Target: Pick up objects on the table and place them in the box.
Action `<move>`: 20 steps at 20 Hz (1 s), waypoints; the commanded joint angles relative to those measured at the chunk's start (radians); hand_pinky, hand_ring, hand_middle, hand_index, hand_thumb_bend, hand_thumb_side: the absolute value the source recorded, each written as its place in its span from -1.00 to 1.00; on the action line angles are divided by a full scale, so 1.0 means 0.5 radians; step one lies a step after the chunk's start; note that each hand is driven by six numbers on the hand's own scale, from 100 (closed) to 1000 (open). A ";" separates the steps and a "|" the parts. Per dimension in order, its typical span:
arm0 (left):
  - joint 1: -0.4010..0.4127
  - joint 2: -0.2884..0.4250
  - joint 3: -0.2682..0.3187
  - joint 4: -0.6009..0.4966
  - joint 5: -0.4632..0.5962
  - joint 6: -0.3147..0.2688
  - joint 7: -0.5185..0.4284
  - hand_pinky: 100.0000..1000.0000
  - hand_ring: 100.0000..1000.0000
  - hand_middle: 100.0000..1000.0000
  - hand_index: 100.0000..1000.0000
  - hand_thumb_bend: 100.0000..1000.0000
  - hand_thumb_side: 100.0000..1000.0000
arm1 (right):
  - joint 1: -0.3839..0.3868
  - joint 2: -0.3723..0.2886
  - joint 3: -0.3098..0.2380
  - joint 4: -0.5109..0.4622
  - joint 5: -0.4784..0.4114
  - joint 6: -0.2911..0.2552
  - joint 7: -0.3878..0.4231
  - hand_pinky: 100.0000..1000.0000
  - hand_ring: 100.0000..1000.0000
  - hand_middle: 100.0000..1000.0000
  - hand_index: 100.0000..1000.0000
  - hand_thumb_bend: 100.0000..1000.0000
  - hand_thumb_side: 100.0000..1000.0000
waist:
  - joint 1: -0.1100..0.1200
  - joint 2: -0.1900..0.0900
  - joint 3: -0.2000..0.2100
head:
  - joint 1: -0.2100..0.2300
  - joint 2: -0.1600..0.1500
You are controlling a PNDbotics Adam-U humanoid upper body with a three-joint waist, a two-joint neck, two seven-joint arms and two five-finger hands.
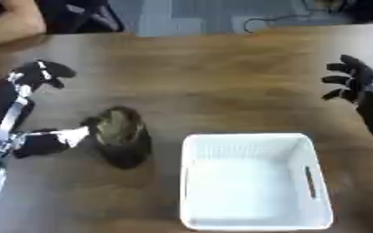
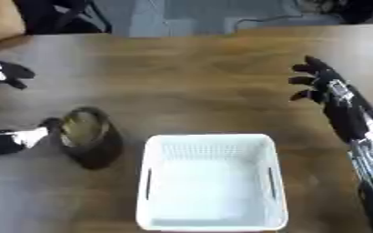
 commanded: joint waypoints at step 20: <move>-0.064 0.233 -0.046 -0.009 -0.018 -0.031 -0.133 0.16 -0.09 0.35 0.55 -0.29 -0.54 | -0.017 -0.047 -0.014 -0.038 0.008 -0.003 0.003 0.23 0.61 0.72 1.00 -1.00 1.00 | 0.008 -0.038 -0.012 | 0.015 -0.022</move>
